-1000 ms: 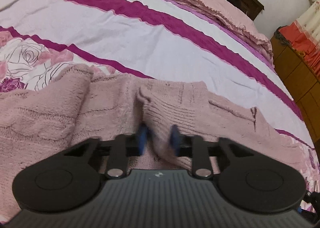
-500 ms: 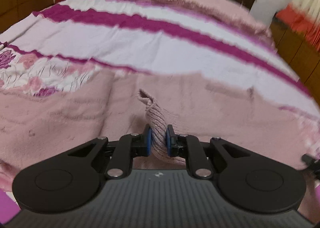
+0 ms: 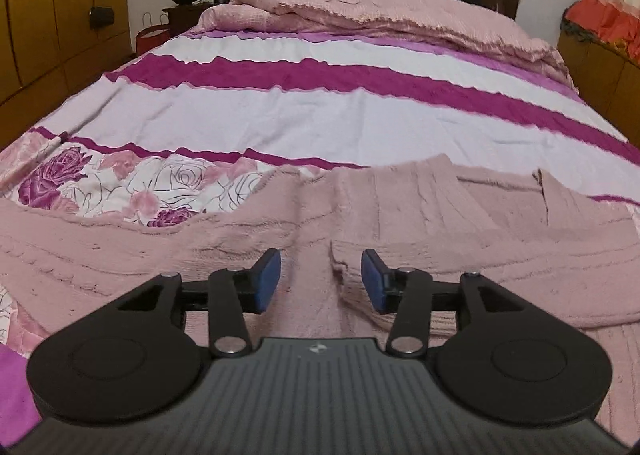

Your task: Fold small clothes

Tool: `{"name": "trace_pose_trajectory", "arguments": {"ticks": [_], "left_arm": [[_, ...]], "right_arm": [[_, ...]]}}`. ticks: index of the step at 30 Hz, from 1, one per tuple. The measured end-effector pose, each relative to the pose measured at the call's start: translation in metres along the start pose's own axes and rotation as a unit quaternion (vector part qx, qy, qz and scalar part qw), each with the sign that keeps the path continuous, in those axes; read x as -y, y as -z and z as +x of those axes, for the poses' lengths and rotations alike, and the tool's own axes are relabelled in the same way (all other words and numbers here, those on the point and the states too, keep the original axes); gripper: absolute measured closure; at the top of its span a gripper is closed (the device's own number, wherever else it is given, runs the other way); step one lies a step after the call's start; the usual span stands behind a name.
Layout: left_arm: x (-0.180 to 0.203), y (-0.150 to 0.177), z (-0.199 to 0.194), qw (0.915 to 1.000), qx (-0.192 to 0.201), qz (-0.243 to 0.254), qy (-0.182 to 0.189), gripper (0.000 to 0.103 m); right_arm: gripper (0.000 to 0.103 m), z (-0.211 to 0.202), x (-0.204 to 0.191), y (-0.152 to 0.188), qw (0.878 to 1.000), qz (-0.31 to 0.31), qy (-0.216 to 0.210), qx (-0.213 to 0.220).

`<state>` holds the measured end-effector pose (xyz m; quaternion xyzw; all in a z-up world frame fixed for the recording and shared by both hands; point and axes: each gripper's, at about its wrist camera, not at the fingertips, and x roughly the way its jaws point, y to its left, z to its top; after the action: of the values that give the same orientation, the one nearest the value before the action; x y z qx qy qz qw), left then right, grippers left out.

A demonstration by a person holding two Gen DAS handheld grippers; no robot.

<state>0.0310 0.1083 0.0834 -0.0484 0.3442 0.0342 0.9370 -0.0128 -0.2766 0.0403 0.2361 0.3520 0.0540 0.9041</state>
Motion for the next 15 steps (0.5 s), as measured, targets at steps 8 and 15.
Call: {"name": "trace_pose_trajectory", "arguments": {"ticks": [8,15], "left_arm": [[0.004,0.008,0.022,0.9974,-0.037,-0.013,0.060,0.047],[0.019,0.017,0.017,0.9834,-0.025,-0.037,0.176,0.047]], "right_arm": [[0.085,-0.008,0.000,-0.013,0.997,-0.039,0.046,0.054],[0.086,0.022,0.014,0.001,0.996,-0.051,0.073,0.014]]}}
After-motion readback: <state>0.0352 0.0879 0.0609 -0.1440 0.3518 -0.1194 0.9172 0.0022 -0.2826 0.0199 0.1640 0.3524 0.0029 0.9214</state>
